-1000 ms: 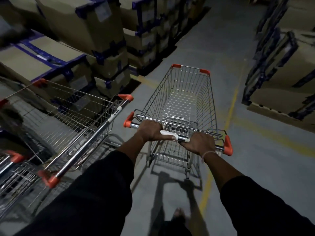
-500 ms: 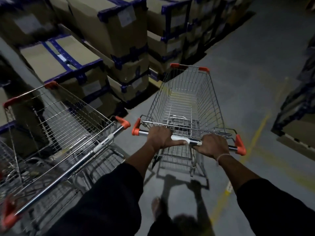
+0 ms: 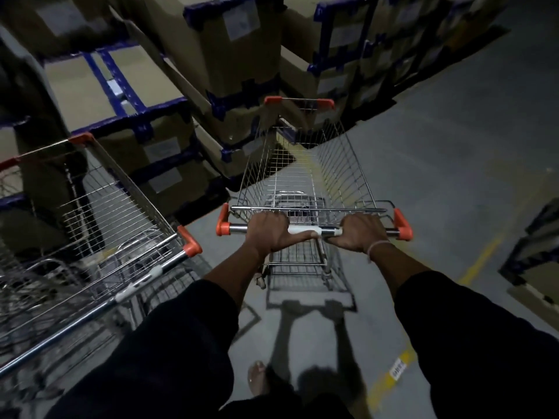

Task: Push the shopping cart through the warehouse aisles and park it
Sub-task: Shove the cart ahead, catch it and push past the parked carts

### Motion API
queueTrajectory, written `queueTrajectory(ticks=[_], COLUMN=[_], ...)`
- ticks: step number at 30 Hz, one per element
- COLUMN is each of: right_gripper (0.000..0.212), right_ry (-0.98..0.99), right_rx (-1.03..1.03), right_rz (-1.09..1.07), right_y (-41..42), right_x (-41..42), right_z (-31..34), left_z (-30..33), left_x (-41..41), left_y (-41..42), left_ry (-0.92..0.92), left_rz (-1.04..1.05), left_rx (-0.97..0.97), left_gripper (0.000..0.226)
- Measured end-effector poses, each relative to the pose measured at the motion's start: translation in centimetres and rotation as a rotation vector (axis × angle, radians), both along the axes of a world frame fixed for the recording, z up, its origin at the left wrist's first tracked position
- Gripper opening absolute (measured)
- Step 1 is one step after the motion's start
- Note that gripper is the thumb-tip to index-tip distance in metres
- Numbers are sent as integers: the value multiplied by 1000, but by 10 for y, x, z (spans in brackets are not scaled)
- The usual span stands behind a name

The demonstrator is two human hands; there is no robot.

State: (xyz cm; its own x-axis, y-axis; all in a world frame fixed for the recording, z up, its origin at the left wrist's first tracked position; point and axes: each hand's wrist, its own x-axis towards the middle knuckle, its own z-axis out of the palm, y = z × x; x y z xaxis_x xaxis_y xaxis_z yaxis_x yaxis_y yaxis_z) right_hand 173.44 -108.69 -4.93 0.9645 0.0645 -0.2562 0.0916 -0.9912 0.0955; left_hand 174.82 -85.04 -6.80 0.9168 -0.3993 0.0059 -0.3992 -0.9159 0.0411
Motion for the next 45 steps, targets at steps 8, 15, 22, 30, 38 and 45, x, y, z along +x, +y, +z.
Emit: queueTrajectory(ticks=[8, 15, 22, 30, 38, 45], right_gripper=[72, 84, 82, 85, 72, 77], right_ry=[-30, -50, -37, -33, -37, -26], right_rx=[-9, -35, -4, 14, 1, 11], right_rz=[227, 418, 554, 663, 730, 718], right_y=[-4, 1, 27, 54, 68, 64], right_x=[55, 92, 107, 124, 140, 143], right_z=[-3, -9, -10, -12, -13, -15], left_z=[0, -2, -10, -9, -22, -28], left_x=[8, 6, -9, -20, -13, -11], left_y=[0, 0, 17, 31, 43, 37], left_ry=[25, 64, -6, 19, 25, 96], left_rz=[178, 330, 458, 574, 634, 684], left_rx=[13, -4, 7, 8, -1, 68], left_gripper=[90, 88, 92, 87, 88, 98])
